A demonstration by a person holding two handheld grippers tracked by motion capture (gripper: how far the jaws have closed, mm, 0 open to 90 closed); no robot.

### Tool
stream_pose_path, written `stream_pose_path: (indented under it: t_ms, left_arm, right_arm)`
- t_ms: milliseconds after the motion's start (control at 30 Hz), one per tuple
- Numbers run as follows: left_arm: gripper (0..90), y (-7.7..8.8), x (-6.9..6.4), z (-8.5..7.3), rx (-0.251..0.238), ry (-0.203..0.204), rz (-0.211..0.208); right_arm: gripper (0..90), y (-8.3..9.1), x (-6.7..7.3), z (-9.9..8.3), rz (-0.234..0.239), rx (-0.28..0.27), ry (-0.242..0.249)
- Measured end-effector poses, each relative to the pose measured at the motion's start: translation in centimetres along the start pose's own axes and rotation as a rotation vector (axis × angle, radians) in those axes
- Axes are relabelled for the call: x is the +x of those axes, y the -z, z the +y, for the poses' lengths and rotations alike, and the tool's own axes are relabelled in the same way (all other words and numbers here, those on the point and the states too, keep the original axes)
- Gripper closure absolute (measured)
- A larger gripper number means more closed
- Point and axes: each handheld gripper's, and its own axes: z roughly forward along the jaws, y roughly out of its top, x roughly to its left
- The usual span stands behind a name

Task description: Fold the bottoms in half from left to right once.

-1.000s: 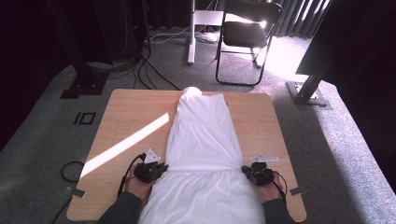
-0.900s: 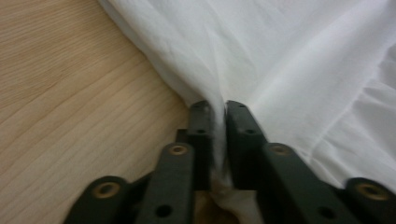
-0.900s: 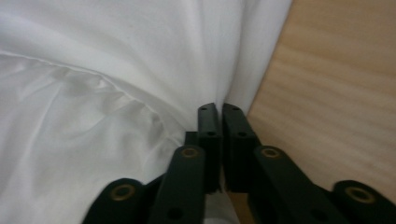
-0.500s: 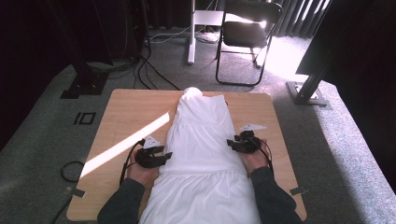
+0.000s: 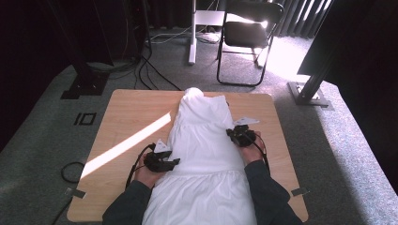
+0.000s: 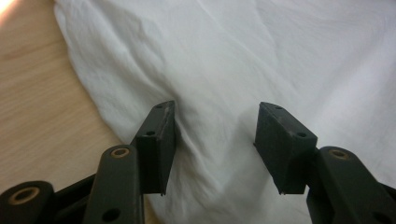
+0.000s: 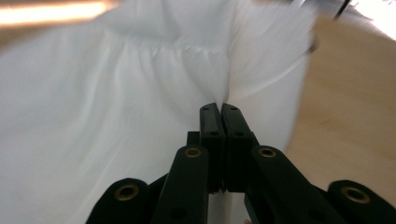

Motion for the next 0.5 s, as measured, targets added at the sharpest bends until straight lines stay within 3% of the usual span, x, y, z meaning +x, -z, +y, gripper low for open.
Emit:
stream_pose_path:
  t_ms: [100, 133, 233, 267, 333, 467, 500]
  left_arm:
    - [47.5, -0.1, -0.1, -0.1, 0.003, 0.002, -0.009]
    - [47.4, -0.4, -0.4, -0.3, -0.004, 0.004, -0.02]
    - [46.7, -0.5, -0.8, -0.1, 0.003, -0.011, -0.024]
    - [46.7, -0.4, -0.8, 0.0, 0.002, -0.011, -0.022]
    - [45.5, 0.0, -0.3, 0.5, -0.023, -0.005, 0.0]
    - [43.1, 0.4, 1.3, 3.2, -0.079, 0.014, 0.043]
    - [42.6, 0.4, 1.3, 3.2, -0.079, 0.014, 0.043]
  right_arm:
    - [88.7, 1.7, -0.8, 0.2, -0.081, -0.035, -0.016]
    - [88.6, 1.4, -2.0, -0.8, -0.108, 0.026, -0.045]
    - [88.1, -0.9, -3.1, -3.3, -0.097, 0.137, -0.095]
    - [88.1, -0.9, -3.1, -3.3, -0.097, 0.137, -0.095]
    - [87.7, -2.5, -3.4, -5.0, -0.081, 0.18, -0.136]
    - [87.3, -2.7, -3.2, -5.2, -0.094, 0.178, -0.128]
    - [87.3, -2.7, -3.2, -5.2, -0.094, 0.178, -0.128]
